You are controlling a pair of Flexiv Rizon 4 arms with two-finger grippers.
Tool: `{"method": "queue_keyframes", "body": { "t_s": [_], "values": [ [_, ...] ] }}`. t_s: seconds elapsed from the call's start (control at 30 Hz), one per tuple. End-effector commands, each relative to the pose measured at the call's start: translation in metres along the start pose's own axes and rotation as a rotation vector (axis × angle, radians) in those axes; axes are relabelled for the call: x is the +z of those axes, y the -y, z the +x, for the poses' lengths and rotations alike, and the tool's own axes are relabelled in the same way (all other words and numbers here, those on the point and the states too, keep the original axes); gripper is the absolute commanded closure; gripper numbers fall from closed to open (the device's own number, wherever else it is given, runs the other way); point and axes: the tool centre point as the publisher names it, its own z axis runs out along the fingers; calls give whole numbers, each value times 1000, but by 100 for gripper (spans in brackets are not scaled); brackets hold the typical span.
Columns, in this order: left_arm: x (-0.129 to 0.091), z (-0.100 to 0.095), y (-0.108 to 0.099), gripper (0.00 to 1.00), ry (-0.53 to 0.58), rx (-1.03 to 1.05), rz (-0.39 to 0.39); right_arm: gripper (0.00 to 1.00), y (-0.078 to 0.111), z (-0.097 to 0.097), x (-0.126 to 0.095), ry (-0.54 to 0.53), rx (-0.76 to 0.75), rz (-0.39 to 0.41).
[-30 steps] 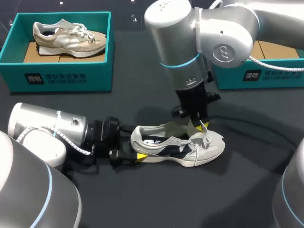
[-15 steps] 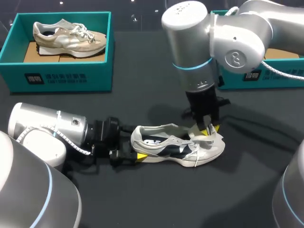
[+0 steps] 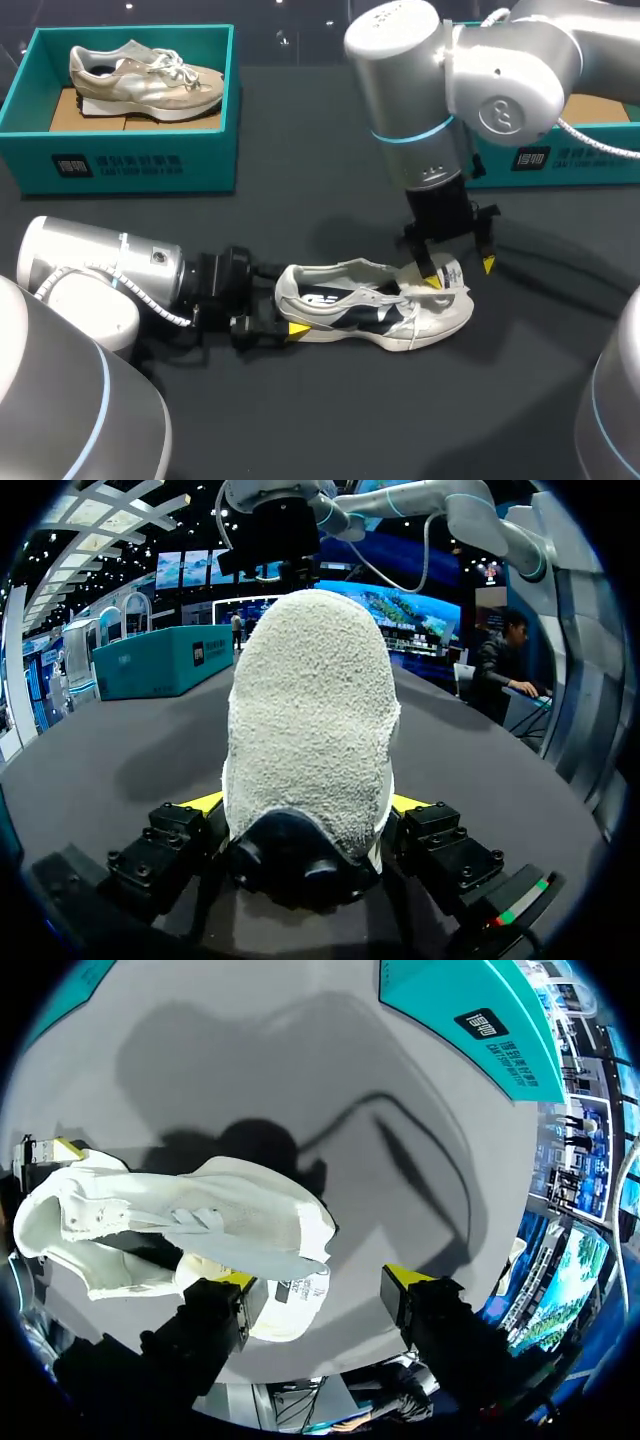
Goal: Take the shoe out of the shoebox, open the shoe tongue, remove and reinsert the insole, then place the shoe into the shoebox
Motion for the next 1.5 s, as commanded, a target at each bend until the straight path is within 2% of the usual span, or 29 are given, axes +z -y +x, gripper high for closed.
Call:
{"method": "queue_keyframes", "body": {
  "t_s": [0.03, 0.13, 0.27, 0.47, 0.5, 0.53, 0.6, 0.63, 0.67, 0.7, 0.73, 0.8, 0.83, 1.5],
  "values": [
    [0, -1, -5, 100, 0, 1, -3, 24, 13, 1, -40, 66, -23, -49],
    [0, -1, -5, 100, 0, 1, -3, 24, 16, 5, -65, 122, -91, -111],
    [0, -1, -5, 100, 0, 1, -3, 19, 14, 18, -98, 189, -235, -233],
    [0, -1, -5, 100, 0, 1, -3, 27, 4, 41, -129, 238, -483, -339],
    [0, -1, -5, 100, 0, 1, -3, 36, 3, 46, -132, 252, -520, -341],
    [0, -1, -5, 100, 0, 1, -3, 51, 2, 49, -134, 253, -548, -341],
    [0, -1, -5, 100, 0, 1, -3, 57, 1, 56, -136, 260, -615, -347],
    [0, -1, -5, 100, 0, 1, -3, 72, 1, 59, -136, 265, -642, -348],
    [0, -1, -5, 100, 0, 1, -3, 94, 2, 62, -135, 270, -677, -353],
    [0, -1, -5, 100, 0, 1, -3, 100, 2, 65, -134, 268, -724, -375],
    [0, -1, -5, 100, 0, 1, -3, 100, 4, 69, -133, 257, -781, -409],
    [0, -1, -5, 100, 0, 1, -3, 100, 10, 78, -129, 222, -970, -536],
    [0, -1, -5, 100, 0, 1, -3, 100, 13, 81, -127, 224, -1025, -558],
    [0, -1, -5, 100, 0, 1, -3, 100, 13, 81, -127, 224, -1025, -558]
  ]
}}
